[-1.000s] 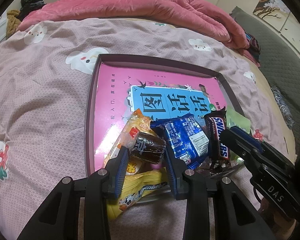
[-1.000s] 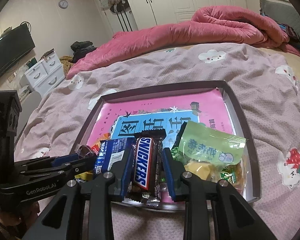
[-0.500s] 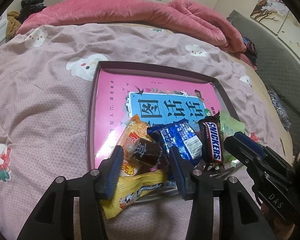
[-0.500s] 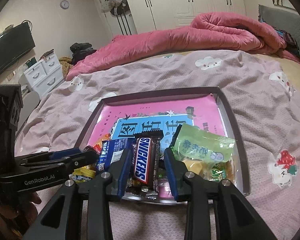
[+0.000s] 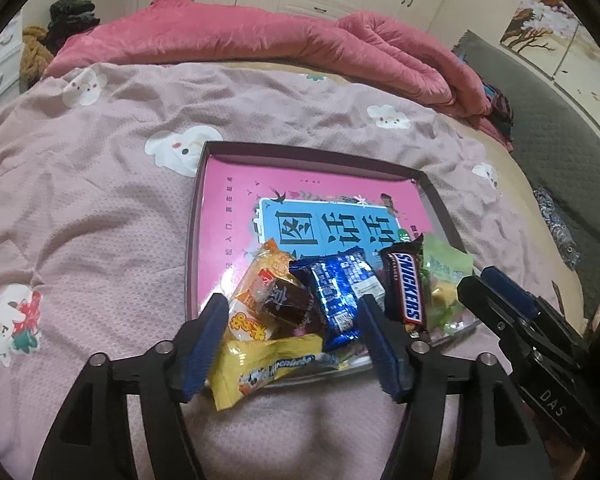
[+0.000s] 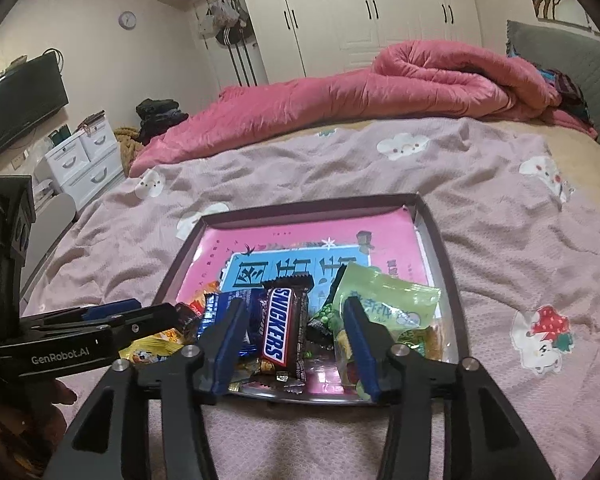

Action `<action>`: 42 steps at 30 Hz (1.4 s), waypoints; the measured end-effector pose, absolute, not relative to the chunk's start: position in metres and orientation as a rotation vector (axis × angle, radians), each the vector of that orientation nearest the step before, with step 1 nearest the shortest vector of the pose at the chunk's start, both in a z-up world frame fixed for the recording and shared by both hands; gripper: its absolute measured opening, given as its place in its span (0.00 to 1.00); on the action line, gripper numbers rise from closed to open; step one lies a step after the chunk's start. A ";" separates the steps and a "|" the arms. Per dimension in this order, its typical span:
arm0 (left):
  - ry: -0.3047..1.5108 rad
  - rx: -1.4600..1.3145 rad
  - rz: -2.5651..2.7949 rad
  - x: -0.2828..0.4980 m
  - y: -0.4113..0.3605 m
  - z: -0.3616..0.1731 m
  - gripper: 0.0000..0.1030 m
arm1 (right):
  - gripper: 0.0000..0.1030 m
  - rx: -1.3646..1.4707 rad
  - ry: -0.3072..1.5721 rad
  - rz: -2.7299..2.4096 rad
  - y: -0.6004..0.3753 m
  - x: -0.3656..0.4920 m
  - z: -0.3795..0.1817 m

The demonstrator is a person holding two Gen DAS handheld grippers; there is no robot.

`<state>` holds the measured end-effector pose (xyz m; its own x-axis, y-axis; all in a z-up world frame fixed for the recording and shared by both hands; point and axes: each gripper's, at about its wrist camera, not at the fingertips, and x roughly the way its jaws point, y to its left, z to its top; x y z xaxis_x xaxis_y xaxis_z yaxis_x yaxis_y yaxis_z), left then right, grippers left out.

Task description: Organize snacks

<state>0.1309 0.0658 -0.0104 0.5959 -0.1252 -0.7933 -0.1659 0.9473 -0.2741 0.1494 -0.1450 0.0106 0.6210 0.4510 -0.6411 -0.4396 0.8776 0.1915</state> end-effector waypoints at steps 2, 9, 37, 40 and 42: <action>0.935 -0.330 0.025 0.126 0.064 -0.006 0.70 | 0.56 0.006 0.726 0.508 -0.146 0.145 0.015; 0.919 -0.305 0.037 0.107 0.058 0.005 0.73 | 0.69 -0.013 0.681 0.478 -0.154 0.122 0.030; 0.944 -0.240 0.065 0.036 0.040 0.007 0.74 | 0.85 -0.048 0.787 0.433 -0.175 0.059 0.009; 0.948 -0.234 0.072 0.034 0.039 0.007 0.74 | 0.87 -0.048 0.791 0.435 -0.176 0.058 0.007; 0.950 -0.237 0.076 0.032 0.039 0.006 0.74 | 0.87 -0.048 0.794 0.432 -0.177 0.058 0.007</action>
<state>0.0319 0.0392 0.0061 0.5809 -0.0398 -0.8130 -0.1679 0.9715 -0.1675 0.0576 -0.1766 0.0067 0.6185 0.3580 -0.6995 -0.3935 0.9116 0.1187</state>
